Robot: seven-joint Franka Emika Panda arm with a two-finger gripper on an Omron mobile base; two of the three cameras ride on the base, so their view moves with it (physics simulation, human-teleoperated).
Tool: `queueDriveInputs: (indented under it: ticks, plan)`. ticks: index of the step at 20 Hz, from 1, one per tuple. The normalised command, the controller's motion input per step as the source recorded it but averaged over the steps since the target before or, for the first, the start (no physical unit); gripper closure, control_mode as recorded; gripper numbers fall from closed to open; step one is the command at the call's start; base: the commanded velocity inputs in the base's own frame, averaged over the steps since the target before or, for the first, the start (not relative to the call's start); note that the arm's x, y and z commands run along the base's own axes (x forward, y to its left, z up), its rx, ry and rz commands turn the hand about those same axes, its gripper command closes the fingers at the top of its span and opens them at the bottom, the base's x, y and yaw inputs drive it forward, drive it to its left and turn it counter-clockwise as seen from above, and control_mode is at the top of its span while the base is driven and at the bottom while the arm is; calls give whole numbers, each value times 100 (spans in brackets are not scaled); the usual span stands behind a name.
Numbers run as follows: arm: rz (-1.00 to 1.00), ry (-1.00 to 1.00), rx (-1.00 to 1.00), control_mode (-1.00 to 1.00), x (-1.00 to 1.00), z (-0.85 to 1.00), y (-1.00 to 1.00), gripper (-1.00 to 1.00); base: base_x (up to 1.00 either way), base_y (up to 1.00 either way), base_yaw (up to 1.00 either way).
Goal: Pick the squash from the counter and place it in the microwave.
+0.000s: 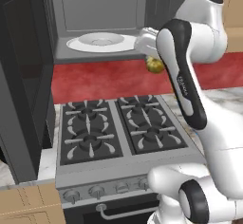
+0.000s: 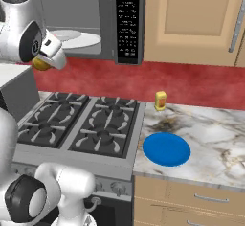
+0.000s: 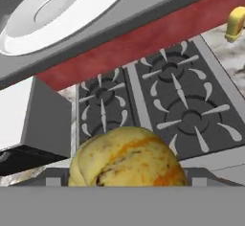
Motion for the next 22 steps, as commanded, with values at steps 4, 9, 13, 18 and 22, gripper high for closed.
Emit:
queueDriveInputs:
  ticks: [4,9,13,18,22]
  plan:
    - [18,-52,-20,-100,33,1,92,100,0,0,0]
    - [20,-52,-13,-100,68,0,29,100,0,0,0]
    - [24,-28,-6,-100,81,24,9,100,0,0,0]
    - [15,-9,-5,-100,97,36,29,100,0,0,0]
    - [9,-5,-7,-100,91,28,44,100,0,0,0]
